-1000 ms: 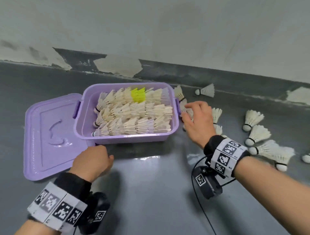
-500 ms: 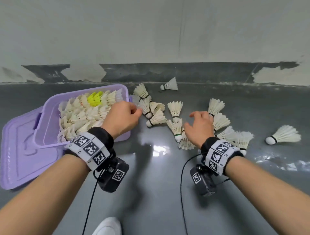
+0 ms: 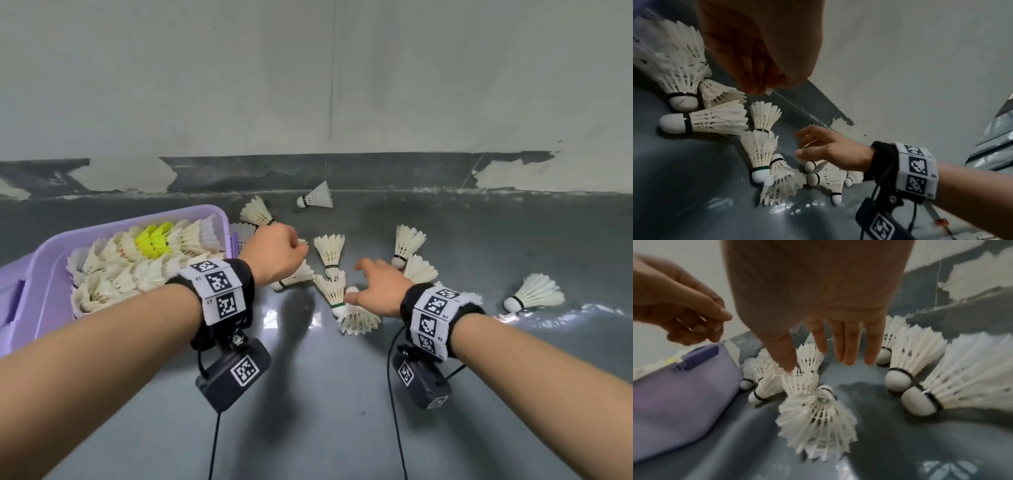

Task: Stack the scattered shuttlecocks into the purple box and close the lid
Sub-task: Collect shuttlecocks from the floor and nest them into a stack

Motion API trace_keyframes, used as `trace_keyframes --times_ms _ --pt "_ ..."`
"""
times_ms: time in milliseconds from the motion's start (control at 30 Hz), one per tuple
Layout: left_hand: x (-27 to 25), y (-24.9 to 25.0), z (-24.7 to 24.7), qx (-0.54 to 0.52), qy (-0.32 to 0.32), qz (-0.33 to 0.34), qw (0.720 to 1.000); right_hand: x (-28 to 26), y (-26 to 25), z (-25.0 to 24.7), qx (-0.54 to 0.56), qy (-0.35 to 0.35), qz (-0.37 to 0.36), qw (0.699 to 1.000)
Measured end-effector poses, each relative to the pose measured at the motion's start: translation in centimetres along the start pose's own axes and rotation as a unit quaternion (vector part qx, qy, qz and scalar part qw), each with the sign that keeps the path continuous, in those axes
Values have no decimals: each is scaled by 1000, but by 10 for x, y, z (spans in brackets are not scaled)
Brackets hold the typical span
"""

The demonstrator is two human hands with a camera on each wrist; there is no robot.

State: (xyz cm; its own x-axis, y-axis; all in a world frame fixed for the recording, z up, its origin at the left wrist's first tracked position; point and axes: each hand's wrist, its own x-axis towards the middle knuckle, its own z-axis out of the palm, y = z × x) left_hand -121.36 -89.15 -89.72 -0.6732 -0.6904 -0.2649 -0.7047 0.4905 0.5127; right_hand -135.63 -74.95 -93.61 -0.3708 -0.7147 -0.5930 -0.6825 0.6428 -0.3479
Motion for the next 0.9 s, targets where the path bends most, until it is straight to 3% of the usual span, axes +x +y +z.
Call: trace_keyframes --times_ms 133,300,467,567,667,733,767,833,900 --pt "15 -16 15 -117 8 -51 992 8 1 24 34 2 0 999" --pt "21 -12 51 -14 -15 -13 1000 8 9 44 -20 -29 -13 999" --pt "22 -3 73 5 -58 -22 998 8 8 36 -27 -44 0 999" --pt "25 1 80 -35 -54 -43 997 11 4 22 22 19 28 999" --pt "24 9 86 -152 -40 -62 986 12 2 8 176 110 63 976" --pt "19 12 84 -212 -41 -19 976 12 -1 2 263 146 66 951" --pt "14 13 79 -217 -72 31 973 11 -1 2 286 164 69 941" --pt "3 13 63 -155 -140 142 968 15 -2 6 325 184 79 925" --pt "-4 11 51 -106 -172 193 960 14 -9 10 384 158 79 906"
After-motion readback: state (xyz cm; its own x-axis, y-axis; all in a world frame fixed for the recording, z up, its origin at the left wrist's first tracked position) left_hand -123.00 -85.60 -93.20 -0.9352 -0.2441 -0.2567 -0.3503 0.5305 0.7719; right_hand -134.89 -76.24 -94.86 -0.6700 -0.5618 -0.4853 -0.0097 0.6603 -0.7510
